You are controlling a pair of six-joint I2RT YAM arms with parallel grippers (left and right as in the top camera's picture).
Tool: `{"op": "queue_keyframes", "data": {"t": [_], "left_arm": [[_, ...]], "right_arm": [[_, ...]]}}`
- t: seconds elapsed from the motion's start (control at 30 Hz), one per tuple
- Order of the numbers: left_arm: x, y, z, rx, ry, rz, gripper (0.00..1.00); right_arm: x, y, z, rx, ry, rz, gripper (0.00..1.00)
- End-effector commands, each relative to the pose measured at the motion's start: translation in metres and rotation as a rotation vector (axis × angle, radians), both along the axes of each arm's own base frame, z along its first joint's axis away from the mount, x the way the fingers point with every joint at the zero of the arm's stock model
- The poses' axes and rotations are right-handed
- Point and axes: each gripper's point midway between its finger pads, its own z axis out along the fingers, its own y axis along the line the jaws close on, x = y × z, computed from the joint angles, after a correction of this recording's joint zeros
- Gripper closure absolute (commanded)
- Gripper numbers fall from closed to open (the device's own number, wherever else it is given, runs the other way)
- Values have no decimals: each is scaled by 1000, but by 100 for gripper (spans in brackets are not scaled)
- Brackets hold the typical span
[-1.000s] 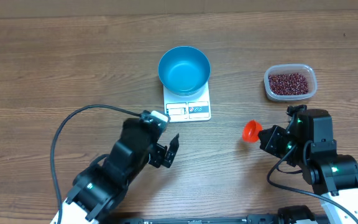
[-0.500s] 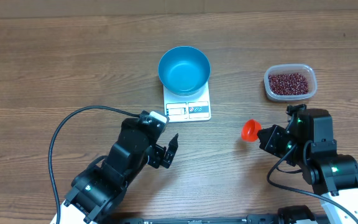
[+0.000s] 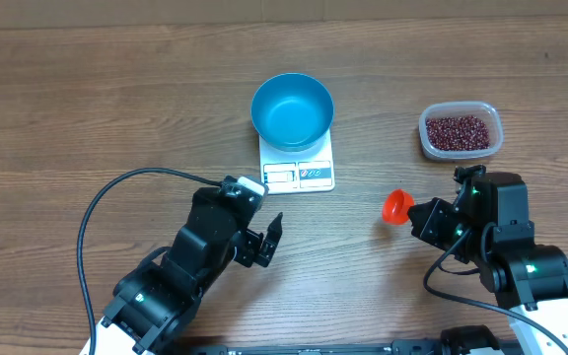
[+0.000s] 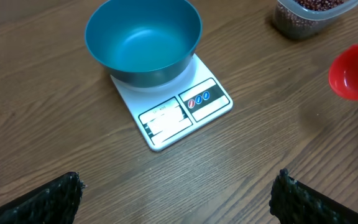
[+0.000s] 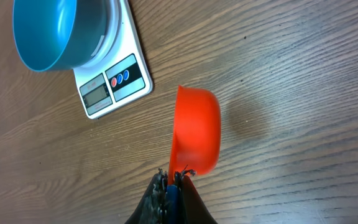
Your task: Scoop item into bowl and weigh 150g on scale
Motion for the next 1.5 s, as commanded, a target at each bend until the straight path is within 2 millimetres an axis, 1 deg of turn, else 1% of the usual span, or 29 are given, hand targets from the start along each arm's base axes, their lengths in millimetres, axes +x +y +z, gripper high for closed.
{"op": "queue_keyframes", "data": {"t": [0.0, 0.17, 0.57, 0.63, 0.73, 0.8, 0.9, 1.17, 1.3, 1.47], "left_arm": [[1, 2, 0, 6, -5, 3, 1], [1, 2, 0, 6, -5, 3, 1], [1, 2, 0, 6, -4, 3, 1], [1, 2, 0, 7, -4, 3, 1], [1, 2, 0, 6, -3, 3, 0], [0, 2, -1, 7, -2, 3, 0], [0, 2, -1, 7, -2, 3, 0], [0, 2, -1, 7, -2, 3, 1], [0, 2, -1, 7, -3, 3, 1], [0, 2, -1, 7, -2, 3, 1]], "right_arm": [[5, 1, 14, 0, -43, 10, 96], [8, 2, 17, 4, -61, 10, 96], [8, 2, 17, 3, -60, 11, 96], [8, 2, 17, -20, -74, 44, 96], [5, 1, 16, -86, -102, 139, 96], [4, 0, 21, -118, -115, 171, 96], [6, -6, 31, -165, -136, 174, 96], [23, -13, 81, -202, -274, 130, 96], [31, -24, 90, -254, -313, 81, 96], [36, -29, 94, -280, -336, 54, 96]]}}
